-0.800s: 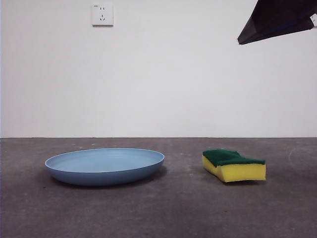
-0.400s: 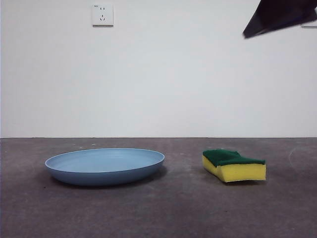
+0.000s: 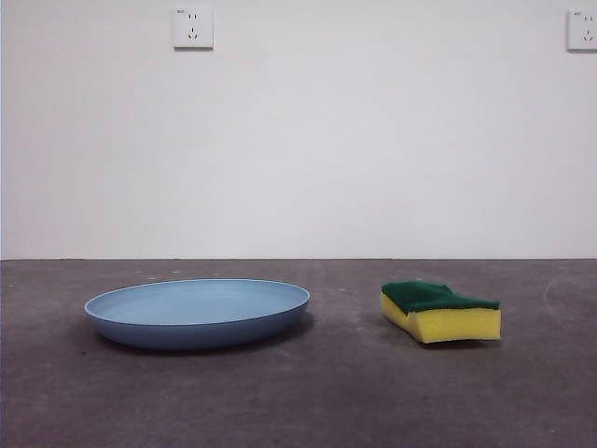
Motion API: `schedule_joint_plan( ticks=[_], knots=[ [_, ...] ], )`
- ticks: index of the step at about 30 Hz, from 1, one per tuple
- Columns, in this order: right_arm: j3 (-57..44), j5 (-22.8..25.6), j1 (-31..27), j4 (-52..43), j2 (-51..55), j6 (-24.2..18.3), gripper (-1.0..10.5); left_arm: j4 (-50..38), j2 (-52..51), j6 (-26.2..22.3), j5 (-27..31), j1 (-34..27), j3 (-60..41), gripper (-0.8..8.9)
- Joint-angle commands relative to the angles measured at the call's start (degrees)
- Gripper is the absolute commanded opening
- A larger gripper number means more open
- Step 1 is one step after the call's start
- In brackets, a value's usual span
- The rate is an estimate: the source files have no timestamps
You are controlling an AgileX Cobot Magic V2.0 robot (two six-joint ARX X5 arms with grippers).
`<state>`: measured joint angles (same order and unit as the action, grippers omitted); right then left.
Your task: Pick up the plate,pick up the cloth,clean the plate with the cloth
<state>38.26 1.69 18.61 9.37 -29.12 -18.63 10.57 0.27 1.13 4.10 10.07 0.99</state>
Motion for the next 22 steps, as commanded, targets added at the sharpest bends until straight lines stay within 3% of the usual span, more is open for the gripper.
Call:
schedule_joint_plan(
  ticks=[1,3,10,18,22],
  knots=[
    [-1.05,0.39,-5.75,-0.31,4.22,-0.33,0.0,-0.24,-0.15,0.37,0.2,-0.26,-0.76,-0.03],
    [-1.95,0.33,-8.31,-0.31,6.62,0.11,0.0,-0.24,-0.15,0.37,0.2,-0.26,-0.76,-0.03],
    [-12.41,-0.07,-13.16,-2.1,17.97,10.16,0.0,-0.24,-0.15,0.37,0.2,-0.26,-0.76,-0.03],
    [-29.09,-2.49,-13.35,-5.2,24.81,23.69,0.0,-0.24,-0.15,0.37,0.17,-0.26,-0.76,-0.03],
    [-33.97,-3.28,-13.35,-5.2,26.86,27.69,0.0,-0.24,-0.15,0.37,0.2,-0.26,-0.76,-0.03]
  ],
)
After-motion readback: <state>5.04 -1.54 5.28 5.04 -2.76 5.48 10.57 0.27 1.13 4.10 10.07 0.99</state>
